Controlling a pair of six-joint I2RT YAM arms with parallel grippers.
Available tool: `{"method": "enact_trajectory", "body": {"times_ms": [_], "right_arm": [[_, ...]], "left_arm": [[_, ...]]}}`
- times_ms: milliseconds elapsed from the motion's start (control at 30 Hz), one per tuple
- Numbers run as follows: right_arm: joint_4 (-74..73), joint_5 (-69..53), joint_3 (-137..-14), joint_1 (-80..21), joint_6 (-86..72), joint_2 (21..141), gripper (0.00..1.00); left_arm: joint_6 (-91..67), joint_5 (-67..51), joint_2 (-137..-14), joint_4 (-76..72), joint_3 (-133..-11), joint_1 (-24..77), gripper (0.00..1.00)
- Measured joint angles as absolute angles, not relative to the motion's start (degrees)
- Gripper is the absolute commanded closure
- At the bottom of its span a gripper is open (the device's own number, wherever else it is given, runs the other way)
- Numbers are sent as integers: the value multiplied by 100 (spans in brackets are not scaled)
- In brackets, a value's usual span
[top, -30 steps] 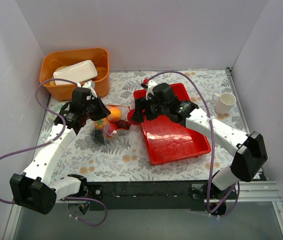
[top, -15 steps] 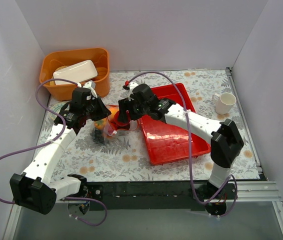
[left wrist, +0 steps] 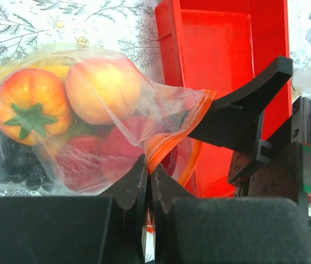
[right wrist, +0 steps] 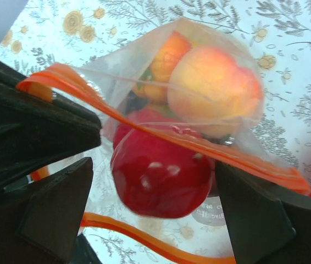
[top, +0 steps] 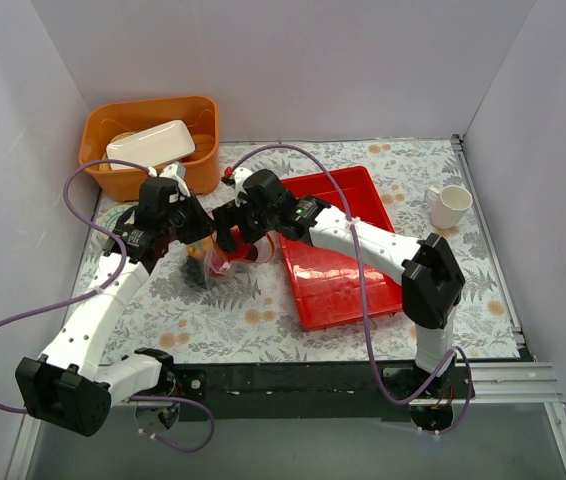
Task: Place the food in the zip-top bag and seal the zipper
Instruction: Place the fake fruit in the zipper food storage bag, then adjust the zipper food storage bag at the center of the board.
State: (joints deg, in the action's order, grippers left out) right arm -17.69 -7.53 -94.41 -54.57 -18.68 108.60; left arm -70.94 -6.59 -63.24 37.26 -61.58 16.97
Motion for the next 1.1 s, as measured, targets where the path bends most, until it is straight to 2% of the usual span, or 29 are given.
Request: {"method": "enact_trajectory", "body": {"times_ms": [200, 433, 600, 767, 933, 1100], "right_arm": [[-1929, -222, -9356, -5448, -1699, 10569, 2], [-1900, 576, -8582, -5393, -1678, 9094, 2], [-1927, 755, -7915, -5238, -1900, 8630, 15], [-2001, 602, -7489, -5177, -2139, 8995, 28], [-1977, 410, -7472, -5177, -2392, 9443, 34], [-1942, 279, -7516, -5177, -2532, 9706, 46]], "left_arm": [[-7091, -473, -6320, 3778, -6187, 1699, 100], [-7091, -384, -6320, 3800, -6206, 1699, 100], [-7091, -362, -6320, 3815, -6237, 1697, 100], [-7091, -362, -6320, 3817, -6237, 1699, 100], [-7087, -362, -6320, 3817, -6237, 1699, 100], [-7074, -362, -6320, 3817, -6237, 1699, 100]]}}
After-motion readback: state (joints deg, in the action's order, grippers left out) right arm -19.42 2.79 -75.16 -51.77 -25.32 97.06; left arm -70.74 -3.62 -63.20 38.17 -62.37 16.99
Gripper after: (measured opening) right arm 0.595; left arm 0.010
